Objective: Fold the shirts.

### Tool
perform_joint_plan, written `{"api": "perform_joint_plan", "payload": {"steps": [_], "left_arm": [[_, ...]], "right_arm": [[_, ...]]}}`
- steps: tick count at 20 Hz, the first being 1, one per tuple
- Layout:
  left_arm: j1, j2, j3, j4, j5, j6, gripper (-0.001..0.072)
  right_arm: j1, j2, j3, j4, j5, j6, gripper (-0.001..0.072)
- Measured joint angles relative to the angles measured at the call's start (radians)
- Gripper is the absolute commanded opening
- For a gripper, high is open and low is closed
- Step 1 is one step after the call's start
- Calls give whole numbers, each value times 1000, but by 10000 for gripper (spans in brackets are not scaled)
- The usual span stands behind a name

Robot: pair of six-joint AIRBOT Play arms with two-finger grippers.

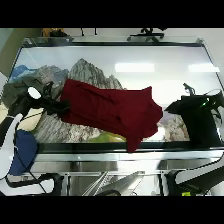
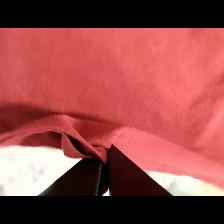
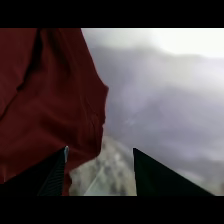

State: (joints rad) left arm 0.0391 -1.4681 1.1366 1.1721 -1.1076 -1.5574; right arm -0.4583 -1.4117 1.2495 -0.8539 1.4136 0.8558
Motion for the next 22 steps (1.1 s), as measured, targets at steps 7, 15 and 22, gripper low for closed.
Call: {"api": "perform_joint_plan", "payload": {"steps": [7,15,22], "left_arm": [[21,-121,131,6,-77,37,13],[23,-141,152,6,-132,50,13],[25,-60,166,-97,-173,101,12]], "right_arm": [[42,53,-259,78,18,-12,379],[182,71,-328,96,-42,-19,153],[188,238,-218,192,13,-19,18]]}}
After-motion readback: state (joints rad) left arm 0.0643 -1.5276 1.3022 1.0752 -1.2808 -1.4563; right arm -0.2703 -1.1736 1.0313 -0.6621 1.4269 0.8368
